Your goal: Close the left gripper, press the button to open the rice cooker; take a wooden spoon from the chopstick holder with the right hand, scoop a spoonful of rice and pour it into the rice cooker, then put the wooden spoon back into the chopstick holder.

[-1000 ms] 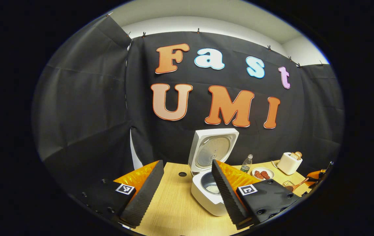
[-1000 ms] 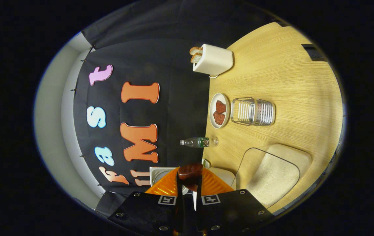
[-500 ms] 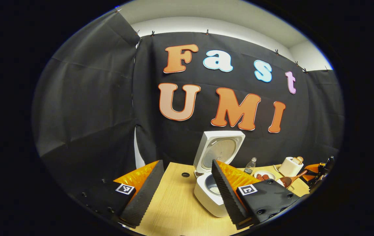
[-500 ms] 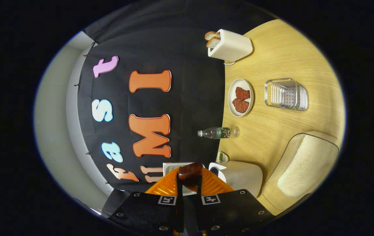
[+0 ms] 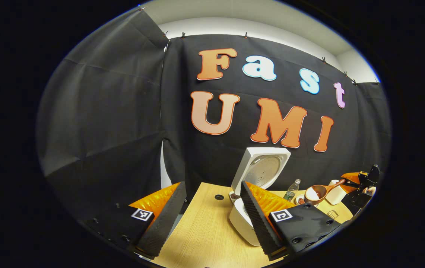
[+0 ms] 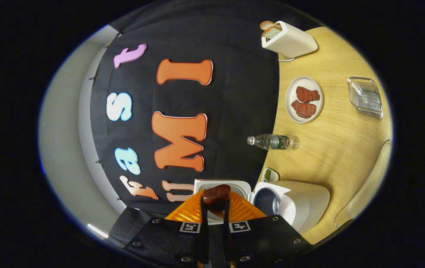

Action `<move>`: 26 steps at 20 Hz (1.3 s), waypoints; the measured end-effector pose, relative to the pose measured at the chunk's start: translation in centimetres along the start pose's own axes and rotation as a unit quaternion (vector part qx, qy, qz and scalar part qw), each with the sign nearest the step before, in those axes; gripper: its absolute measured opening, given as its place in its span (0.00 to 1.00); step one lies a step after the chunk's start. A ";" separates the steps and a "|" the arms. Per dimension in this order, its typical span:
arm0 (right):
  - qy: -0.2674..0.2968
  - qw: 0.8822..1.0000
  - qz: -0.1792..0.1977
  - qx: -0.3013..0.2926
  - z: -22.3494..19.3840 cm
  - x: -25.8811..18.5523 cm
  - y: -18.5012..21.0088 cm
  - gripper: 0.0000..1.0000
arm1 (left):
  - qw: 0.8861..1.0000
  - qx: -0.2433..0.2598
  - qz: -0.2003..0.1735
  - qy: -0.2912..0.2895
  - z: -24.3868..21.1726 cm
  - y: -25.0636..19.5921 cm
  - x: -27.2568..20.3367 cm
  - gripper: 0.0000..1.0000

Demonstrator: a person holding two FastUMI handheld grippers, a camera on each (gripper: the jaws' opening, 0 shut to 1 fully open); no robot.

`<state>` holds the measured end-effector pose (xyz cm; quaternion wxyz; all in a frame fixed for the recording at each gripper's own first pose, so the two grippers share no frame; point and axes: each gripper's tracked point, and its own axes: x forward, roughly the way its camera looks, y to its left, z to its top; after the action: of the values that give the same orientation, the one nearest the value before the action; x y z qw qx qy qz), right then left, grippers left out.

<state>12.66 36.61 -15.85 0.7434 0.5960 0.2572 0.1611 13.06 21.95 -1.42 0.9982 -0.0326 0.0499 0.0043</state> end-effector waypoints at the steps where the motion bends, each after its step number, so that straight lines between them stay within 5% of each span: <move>1: 0.002 1.000 0.000 -0.013 -0.8 0.9 0.5 0.13 | 1.000 -0.003 0.001 -0.002 0.1 0.3 0.1 0.99; 14: 0.006 0.984 -0.020 -0.179 -5.1 7.7 4.3 0.13 | 1.000 0.019 -0.004 0.008 -1.4 2.2 2.1 1.00; 26: -0.011 0.969 -0.028 -0.244 -6.2 8.9 5.3 0.14 | 0.999 0.024 -0.013 0.016 -1.9 1.7 3.5 0.99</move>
<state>16.71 47.66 -13.35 0.8733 0.3909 0.2183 0.1919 16.30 23.53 -3.72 0.9977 -0.0093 0.0657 -0.0105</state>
